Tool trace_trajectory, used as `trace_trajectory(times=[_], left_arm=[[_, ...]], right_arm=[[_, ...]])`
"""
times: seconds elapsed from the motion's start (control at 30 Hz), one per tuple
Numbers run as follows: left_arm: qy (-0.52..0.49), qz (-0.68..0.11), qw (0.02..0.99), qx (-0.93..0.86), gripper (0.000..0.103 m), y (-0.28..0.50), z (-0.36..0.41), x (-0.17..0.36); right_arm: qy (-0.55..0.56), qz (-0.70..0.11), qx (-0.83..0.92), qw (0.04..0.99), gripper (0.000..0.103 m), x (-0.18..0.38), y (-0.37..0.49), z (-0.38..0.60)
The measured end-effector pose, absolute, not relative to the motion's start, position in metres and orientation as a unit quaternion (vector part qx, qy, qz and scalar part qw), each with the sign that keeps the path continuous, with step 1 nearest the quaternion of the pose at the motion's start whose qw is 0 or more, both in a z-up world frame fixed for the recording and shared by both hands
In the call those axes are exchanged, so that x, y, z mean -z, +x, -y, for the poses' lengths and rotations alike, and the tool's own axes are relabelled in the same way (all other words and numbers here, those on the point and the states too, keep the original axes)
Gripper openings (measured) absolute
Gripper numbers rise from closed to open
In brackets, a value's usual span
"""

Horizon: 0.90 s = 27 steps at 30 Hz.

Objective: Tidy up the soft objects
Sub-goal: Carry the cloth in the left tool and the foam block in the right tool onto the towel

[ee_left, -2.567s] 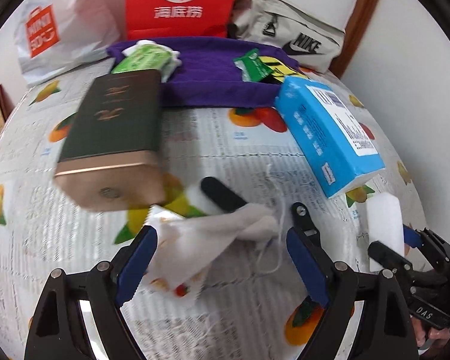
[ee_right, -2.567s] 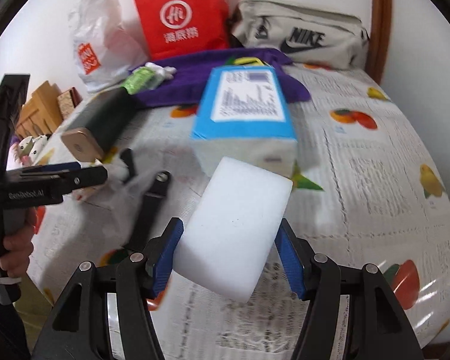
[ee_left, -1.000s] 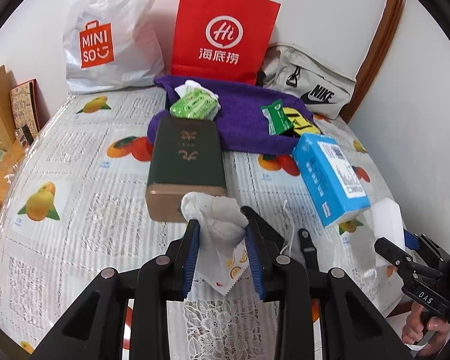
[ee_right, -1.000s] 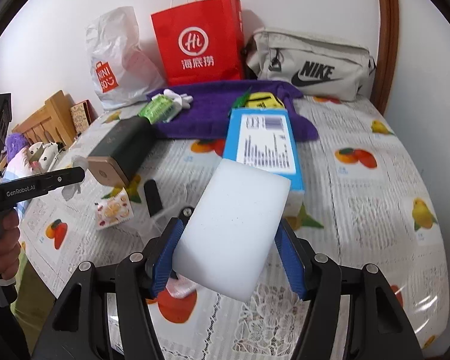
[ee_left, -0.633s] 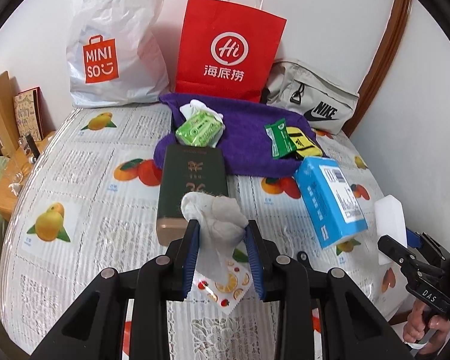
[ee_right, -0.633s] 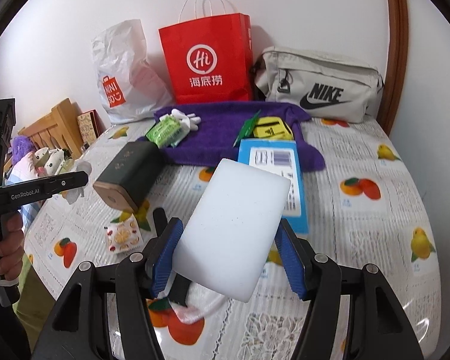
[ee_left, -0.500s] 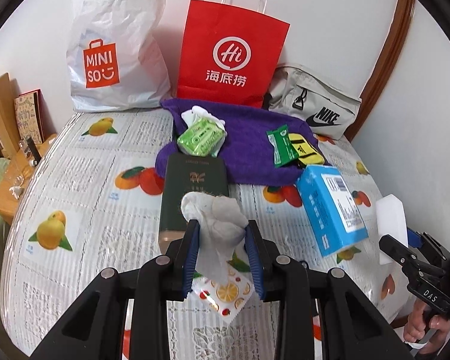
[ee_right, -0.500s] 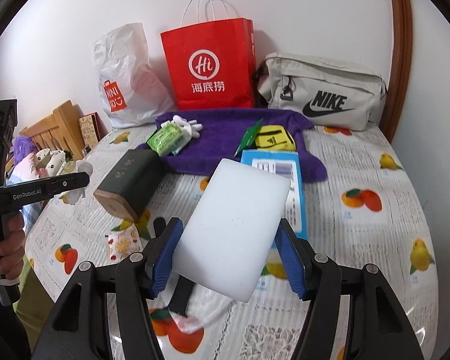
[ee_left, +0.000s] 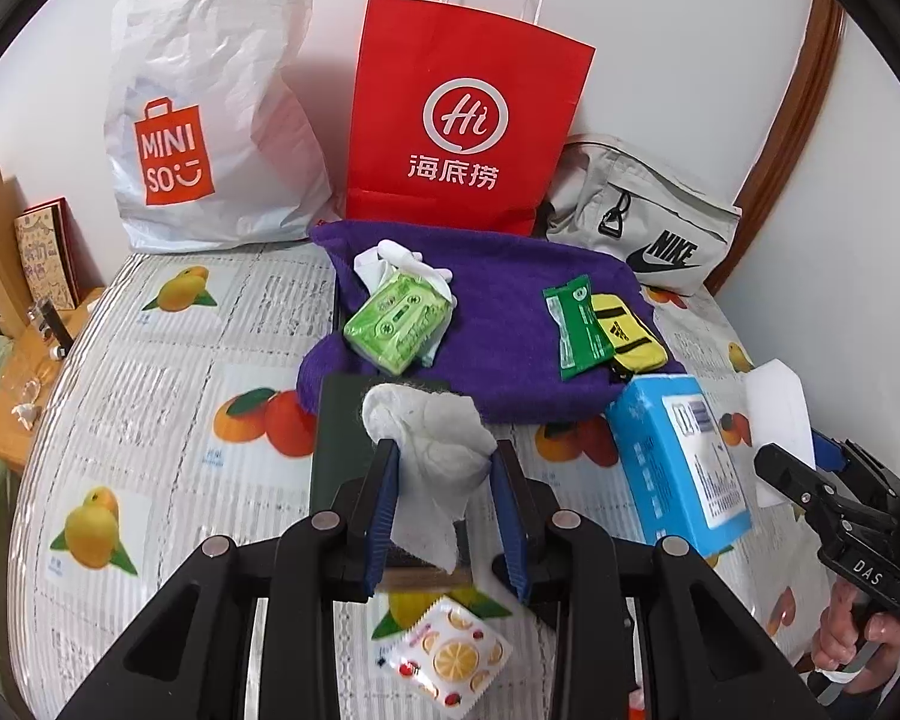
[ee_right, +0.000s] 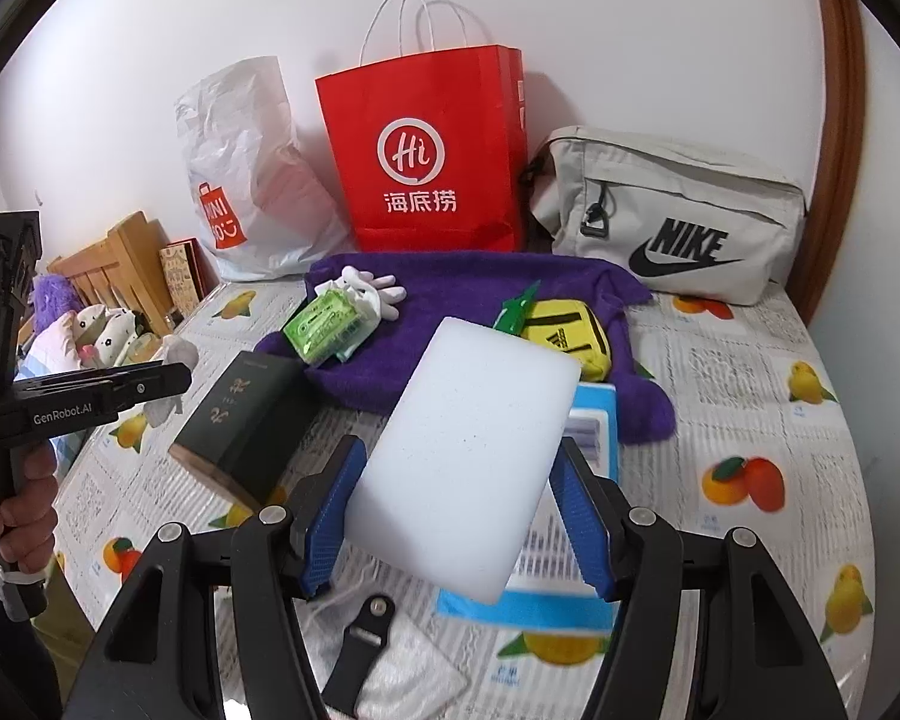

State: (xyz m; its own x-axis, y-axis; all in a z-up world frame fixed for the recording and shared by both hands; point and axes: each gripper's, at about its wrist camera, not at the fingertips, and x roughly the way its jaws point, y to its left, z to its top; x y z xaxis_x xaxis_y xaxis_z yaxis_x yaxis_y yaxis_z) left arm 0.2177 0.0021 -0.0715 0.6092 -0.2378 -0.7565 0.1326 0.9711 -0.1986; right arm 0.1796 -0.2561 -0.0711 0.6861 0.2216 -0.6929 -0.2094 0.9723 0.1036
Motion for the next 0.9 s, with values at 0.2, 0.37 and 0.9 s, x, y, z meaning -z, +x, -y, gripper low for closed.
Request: trace_trajectory(times=[0.2,0.37,0.9], left_arm=[[-0.061,-0.433,0.893,0.105,0.029,0.238,-0.001,0.073],[-0.055,-0.437,0.891,0.109,0.029,0.253,0.004,0.073],[-0.038,-0.453,0.883,0.115,0.029,0.316,0.026,0.089]], right_arm=[[0.001,-0.381,-0.118,0.917,0.063,0.073,0.204,0.255],[0.009,-0.385,-0.116,0.916,0.063,0.074,0.223,0.260],[0.022,-0.398,-0.117,0.910,0.063,0.087,0.294,0.269]])
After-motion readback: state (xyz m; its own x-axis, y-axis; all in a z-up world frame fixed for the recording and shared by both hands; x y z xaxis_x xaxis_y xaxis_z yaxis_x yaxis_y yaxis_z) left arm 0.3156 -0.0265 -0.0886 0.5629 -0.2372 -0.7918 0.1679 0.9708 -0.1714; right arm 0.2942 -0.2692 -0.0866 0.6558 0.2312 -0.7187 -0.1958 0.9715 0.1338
